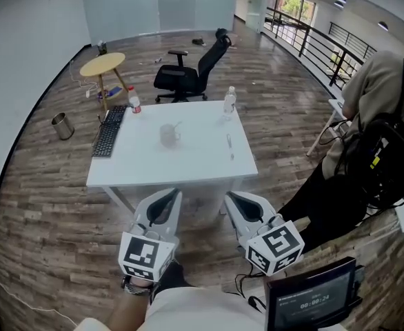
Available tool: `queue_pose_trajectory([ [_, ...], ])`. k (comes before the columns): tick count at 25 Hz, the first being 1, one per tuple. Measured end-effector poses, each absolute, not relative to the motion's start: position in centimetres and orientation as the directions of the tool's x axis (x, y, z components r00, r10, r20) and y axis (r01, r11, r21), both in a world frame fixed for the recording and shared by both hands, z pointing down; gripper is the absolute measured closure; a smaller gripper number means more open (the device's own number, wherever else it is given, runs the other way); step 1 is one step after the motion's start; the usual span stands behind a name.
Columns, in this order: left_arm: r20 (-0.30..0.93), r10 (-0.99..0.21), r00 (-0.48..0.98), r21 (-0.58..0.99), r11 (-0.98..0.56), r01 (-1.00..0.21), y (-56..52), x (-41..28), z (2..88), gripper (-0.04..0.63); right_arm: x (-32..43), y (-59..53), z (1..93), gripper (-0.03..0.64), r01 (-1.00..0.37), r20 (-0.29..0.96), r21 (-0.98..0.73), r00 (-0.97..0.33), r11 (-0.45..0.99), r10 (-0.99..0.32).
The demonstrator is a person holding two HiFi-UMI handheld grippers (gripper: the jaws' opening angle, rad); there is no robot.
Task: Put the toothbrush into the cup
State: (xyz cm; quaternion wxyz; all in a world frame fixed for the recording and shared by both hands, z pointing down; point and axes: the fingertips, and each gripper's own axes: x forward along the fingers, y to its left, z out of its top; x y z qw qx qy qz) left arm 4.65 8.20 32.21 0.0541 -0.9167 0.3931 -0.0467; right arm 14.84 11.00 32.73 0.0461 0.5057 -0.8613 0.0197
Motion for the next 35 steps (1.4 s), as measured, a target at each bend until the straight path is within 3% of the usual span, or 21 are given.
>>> queue_pose_trajectory([
  [19,0.037,-0.735,0.677,-0.199,-0.669,-0.716,11.9,3.2,30.9,0.588,13.7,14.9,31.0,0.614,-0.865,0.066,-0.02,-0.502,0.502,-0.862],
  [35,0.038,-0.722,0.691,-0.218,-0.681,-0.699,12.9,-0.2,30.3,0.588,8.1,15.4,30.3,0.615,-0.84,0.082,0.018,-0.54,0.543,-0.838],
])
